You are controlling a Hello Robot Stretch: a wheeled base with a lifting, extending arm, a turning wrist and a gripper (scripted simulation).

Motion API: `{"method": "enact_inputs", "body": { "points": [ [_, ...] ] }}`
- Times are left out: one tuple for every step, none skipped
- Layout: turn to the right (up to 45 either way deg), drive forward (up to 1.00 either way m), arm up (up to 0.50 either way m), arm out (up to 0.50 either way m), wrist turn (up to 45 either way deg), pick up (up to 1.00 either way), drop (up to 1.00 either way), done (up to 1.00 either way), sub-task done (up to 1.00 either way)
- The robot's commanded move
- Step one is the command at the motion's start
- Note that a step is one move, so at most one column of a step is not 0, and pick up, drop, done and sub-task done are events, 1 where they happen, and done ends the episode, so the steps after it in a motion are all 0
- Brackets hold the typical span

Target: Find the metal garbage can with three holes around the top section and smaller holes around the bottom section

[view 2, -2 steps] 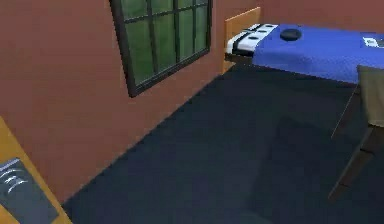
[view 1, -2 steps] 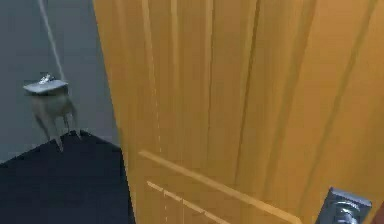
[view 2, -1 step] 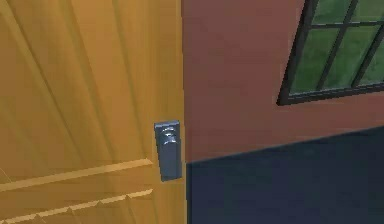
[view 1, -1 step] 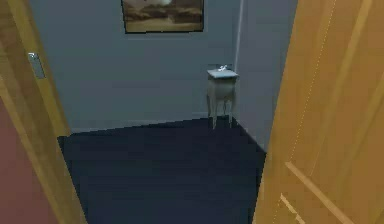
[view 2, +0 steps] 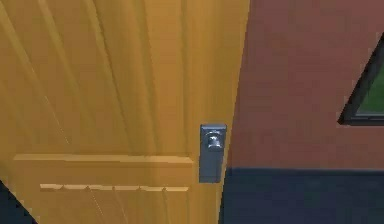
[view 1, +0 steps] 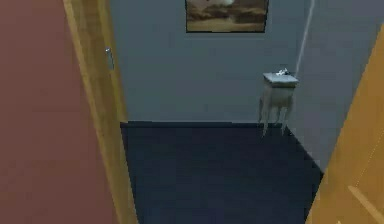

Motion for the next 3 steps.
{"method": "enact_inputs", "body": {
  "points": [
    [0.0,0.55,0.00,0.00,0.0,0.00,0.00,0.00,0.00],
    [0.0,0.40,0.00,0.00,0.0,0.00,0.00,0.00,0.00],
    [-39.0,0.00,0.00,0.00,0.0,0.00,0.00,0.00,0.00]
  ]
}}
